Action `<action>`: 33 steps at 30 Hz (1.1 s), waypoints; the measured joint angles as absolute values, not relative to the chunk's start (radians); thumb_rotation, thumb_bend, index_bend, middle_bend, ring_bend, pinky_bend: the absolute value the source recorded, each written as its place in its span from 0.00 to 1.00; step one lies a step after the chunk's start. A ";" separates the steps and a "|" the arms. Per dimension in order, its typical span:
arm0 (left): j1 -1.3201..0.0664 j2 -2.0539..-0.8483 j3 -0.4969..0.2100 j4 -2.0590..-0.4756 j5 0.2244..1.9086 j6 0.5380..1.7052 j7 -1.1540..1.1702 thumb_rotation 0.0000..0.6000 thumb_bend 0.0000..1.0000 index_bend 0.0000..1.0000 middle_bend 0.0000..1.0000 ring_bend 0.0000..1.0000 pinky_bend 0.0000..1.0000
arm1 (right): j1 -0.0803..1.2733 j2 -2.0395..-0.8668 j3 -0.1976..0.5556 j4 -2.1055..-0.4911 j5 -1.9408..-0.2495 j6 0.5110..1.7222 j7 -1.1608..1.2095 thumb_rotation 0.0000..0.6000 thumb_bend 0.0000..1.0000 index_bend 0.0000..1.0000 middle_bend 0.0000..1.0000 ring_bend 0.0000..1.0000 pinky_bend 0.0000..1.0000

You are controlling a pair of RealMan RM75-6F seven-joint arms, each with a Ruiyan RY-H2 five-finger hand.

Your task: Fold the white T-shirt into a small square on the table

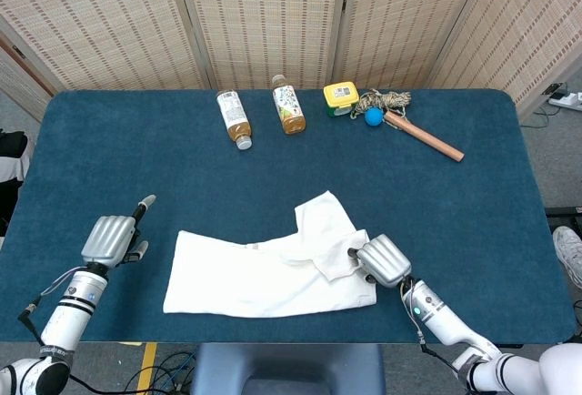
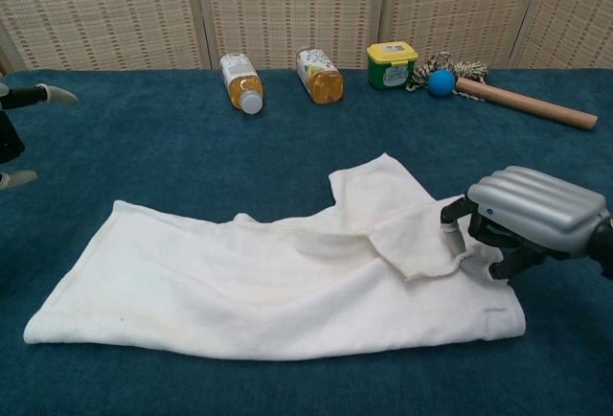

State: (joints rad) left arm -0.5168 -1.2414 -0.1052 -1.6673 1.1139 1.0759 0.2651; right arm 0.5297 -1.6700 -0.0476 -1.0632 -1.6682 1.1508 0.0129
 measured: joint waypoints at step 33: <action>-0.486 -1.215 -0.098 -1.676 1.133 1.101 0.254 1.00 0.41 0.01 0.94 0.85 0.96 | 0.687 -1.867 0.179 -0.830 -1.474 1.066 0.049 1.00 0.53 0.66 0.97 0.98 1.00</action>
State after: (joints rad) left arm -0.4856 -1.2149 -0.0978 -1.6763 1.1329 1.1007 0.2542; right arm 0.6874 -1.8671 0.1792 -0.8296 -1.4741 1.0657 0.0492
